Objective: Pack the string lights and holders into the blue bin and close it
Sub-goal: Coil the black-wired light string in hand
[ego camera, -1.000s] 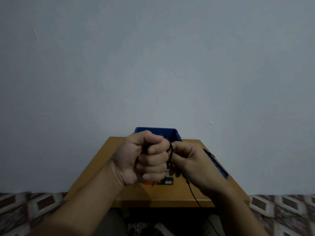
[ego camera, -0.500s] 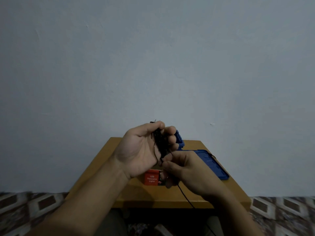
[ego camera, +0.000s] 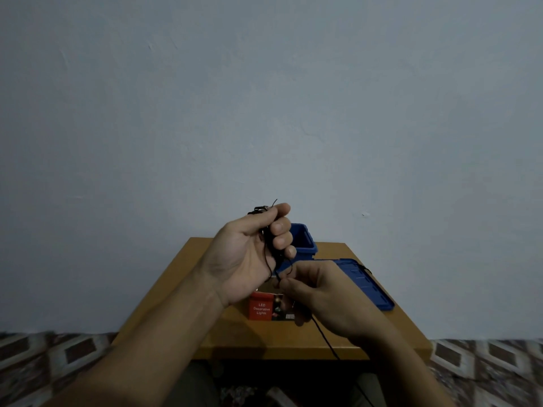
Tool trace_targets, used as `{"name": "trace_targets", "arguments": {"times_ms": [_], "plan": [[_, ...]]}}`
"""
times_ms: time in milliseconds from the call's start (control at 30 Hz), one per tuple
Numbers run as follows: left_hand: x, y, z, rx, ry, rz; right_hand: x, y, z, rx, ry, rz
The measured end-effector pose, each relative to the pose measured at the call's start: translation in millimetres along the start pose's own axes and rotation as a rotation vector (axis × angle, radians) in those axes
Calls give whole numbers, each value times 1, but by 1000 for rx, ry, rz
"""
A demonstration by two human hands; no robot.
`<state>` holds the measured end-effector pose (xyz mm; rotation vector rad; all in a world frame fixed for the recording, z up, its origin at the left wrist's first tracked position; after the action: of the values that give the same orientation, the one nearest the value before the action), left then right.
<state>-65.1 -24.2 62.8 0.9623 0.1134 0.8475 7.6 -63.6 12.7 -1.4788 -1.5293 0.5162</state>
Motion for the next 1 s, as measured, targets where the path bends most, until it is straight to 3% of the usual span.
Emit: {"name": "trace_targets", "arguments": {"times_ms": [333, 733, 867, 1000], "plan": [[1, 6, -4, -17, 82, 77, -2, -1, 0, -42, -11, 5], [1, 3, -31, 127, 277, 80, 0, -4, -17, -38, 91, 1], [1, 0, -28, 245, 276, 85, -1, -12, -22, -24, 122, -20], [-3, 8, -33, 467, 379, 161, -3, -20, -27, 39, 140, -28]]}}
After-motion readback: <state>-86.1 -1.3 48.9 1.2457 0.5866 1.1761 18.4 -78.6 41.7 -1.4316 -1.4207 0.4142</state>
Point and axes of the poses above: each hand's wrist, its own x-axis towards the middle knuckle, its own z-axis out of the palm, y = z × x, the point moved 10 cm from there along x, towards the middle knuckle, and after that the axes turned 9 degrees about y, right-handed, at the moved point
